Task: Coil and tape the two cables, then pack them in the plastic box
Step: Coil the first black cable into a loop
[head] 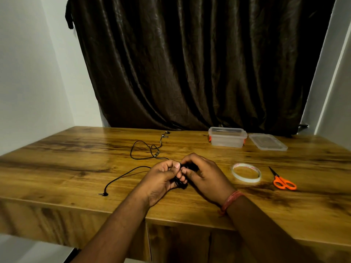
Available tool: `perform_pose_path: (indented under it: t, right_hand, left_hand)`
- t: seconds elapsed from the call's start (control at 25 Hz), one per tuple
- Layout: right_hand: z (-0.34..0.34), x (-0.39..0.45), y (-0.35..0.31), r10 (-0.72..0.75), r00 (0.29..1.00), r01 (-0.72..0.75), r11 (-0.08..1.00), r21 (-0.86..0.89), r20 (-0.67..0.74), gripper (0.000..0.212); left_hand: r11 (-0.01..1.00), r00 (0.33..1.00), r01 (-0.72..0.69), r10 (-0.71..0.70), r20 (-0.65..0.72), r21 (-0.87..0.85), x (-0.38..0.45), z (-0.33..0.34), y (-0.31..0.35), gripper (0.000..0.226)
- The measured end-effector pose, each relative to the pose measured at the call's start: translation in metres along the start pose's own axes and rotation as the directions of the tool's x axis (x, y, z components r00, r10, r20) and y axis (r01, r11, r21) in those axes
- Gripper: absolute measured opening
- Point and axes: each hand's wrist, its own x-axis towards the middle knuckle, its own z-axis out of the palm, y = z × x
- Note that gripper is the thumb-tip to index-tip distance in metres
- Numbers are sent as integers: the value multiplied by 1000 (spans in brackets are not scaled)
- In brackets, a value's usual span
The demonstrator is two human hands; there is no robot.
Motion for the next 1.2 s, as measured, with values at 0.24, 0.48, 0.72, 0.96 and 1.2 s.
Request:
perform_pose_path:
  t: [0.24,0.48,0.72,0.96,1.2]
  right_hand:
    - [2,2,-2,78,997,-78,992,100,3,11]
    - [4,2,1,139,990,-141,983,117,23,12]
    - [2,1,-1,128,992,-128,987,98,9,13]
    - [4,1,-1,70,996,-72,996,-43,-48,12]
    - [5,2,-2,58,995,-67,992,-111,-81,11]
  left_hand:
    - [1000,1000,-4,5,-29,16,-1,4,1,32]
    - [996,998,-15,20,-60,91,-3,7,5,22]
    - [988,996,-16,29,-83,151,-2,7,5,22]
    - [980,994,-41,59,-87,197,-4,12,3,25]
    - [981,985,-101,122,-125,163,-1,11,-1,8]
